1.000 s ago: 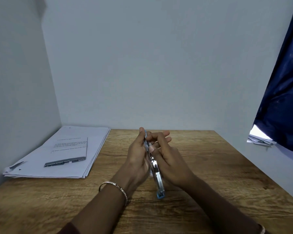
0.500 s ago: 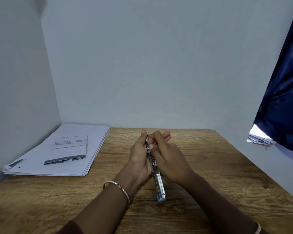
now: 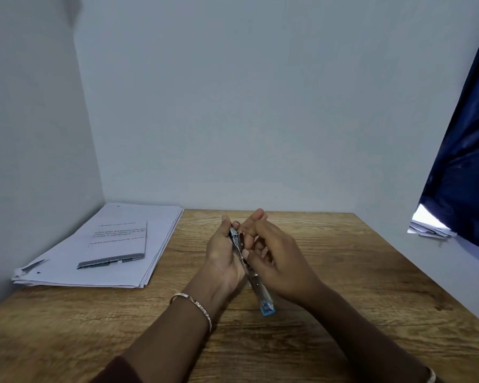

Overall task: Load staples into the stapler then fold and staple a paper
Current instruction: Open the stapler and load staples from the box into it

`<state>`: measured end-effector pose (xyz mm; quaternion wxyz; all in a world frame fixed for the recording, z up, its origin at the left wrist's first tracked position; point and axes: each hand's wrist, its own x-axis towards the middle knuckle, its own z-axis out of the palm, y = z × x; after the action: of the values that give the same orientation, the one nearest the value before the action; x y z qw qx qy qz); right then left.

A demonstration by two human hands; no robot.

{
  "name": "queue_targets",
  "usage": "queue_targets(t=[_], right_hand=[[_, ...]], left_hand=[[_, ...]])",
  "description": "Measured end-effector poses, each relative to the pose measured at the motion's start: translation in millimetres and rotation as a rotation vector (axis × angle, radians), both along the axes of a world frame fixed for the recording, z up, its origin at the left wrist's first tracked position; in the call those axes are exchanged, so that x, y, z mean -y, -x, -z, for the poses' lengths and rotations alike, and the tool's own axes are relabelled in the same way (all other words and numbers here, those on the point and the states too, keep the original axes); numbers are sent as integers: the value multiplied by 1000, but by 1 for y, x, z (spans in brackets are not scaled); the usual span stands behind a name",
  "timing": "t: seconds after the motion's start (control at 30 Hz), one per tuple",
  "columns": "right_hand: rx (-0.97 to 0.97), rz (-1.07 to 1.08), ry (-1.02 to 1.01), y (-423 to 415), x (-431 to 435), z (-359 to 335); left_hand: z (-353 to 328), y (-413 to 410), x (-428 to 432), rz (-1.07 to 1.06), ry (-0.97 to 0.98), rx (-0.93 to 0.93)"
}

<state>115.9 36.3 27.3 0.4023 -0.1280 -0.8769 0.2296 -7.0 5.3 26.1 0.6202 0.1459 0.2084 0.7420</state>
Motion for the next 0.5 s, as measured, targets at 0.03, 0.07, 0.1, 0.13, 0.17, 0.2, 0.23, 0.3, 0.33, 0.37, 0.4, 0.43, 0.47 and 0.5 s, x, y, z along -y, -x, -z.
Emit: queue_targets(t=[0.03, 0.07, 0.1, 0.13, 0.17, 0.2, 0.23, 0.3, 0.33, 0.37, 0.4, 0.43, 0.47, 0.5], right_hand=[[-21, -1, 27, 0, 0, -1], [-36, -11, 62, 0, 0, -2], [-42, -21, 94, -1, 0, -2], [-39, -24, 110, -2, 0, -2], [-26, -17, 102, -2, 0, -2], [-14, -5, 83, -2, 0, -2], [-9, 5, 64, -2, 0, -2], [-28, 9, 38, -2, 1, -3], [-37, 5, 26, -2, 1, -3], [-41, 1, 13, -2, 1, -4], [-43, -2, 4, -2, 1, -4], [-51, -11, 10, -2, 1, -4], [-63, -27, 35, -2, 2, -4], [-79, -49, 76, -2, 1, -4]], left_hand=[[1, -1, 0, -12, 3, 24], [0, -3, 0, -21, 2, 45], [0, -3, 0, -27, 9, 62], [-2, -4, 2, -15, 11, 66], [-3, -5, 2, 7, 18, 52], [-3, -4, 1, 31, 25, 38], [-2, -4, 0, 31, 31, 33], [-1, -2, -1, -6, 27, 42], [-1, -1, -1, -19, 14, 51], [-2, 2, -2, -27, 7, 51], [-2, 4, -2, -29, 2, 45], [-1, 6, -2, -24, 0, 29], [0, 8, -1, -13, 3, 16], [0, 8, -1, 1, 8, 6]])
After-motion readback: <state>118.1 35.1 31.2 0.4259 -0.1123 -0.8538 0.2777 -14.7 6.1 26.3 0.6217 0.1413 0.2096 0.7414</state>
